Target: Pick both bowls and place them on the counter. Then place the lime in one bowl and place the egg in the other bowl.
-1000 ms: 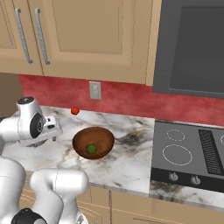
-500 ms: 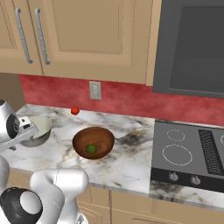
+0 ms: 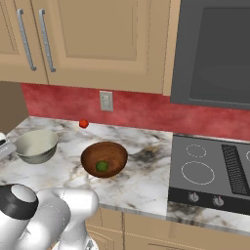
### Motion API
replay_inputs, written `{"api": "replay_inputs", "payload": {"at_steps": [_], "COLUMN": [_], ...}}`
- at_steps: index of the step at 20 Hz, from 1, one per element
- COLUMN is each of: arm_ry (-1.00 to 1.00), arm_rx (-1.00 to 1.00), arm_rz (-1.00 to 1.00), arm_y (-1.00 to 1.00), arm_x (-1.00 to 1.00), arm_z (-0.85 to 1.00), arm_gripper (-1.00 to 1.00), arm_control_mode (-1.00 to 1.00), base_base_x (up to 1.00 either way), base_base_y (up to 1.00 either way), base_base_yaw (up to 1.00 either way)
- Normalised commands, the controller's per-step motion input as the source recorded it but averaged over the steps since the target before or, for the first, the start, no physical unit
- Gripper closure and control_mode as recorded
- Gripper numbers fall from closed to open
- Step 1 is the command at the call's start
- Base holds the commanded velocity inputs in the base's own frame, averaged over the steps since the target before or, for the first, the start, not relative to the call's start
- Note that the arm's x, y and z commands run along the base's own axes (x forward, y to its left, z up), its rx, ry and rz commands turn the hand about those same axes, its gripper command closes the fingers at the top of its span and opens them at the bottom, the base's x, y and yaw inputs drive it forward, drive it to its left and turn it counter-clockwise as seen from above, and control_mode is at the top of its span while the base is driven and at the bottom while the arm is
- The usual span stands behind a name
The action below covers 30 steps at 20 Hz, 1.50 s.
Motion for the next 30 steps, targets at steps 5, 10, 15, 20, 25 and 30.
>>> {"api": "replay_inputs", "payload": {"at_steps": [5,10,15,20,25,30], "arm_ry": [0.0,-0.01,0.0,0.06,0.07,0.04], "arm_rx": [0.0,0.04,0.03,0.0,0.0,0.0], "arm_rz": [0.17,0.18,0.17,0.1,0.03,0.03], "arm_y": [0.28,0.07,0.4,0.49,0.5,0.36], "arm_x": [-0.05,0.13,0.1,0.01,0.0,0.12], "arm_z": [-0.22,-0.3,-0.09,0.0,0.0,0.0], "arm_gripper": [-1.0,-1.0,-1.0,-1.0,-1.0,-1.0], "arm_control_mode": [-1.0,-1.0,-1.0,-1.0,-1.0,-1.0], "base_base_x": [0.0,0.0,0.0,0.0,0.0,0.0], "base_base_y": [0.0,0.0,0.0,0.0,0.0,0.0], "base_base_yaw": [0.0,0.0,0.0,0.0,0.0,0.0]}}
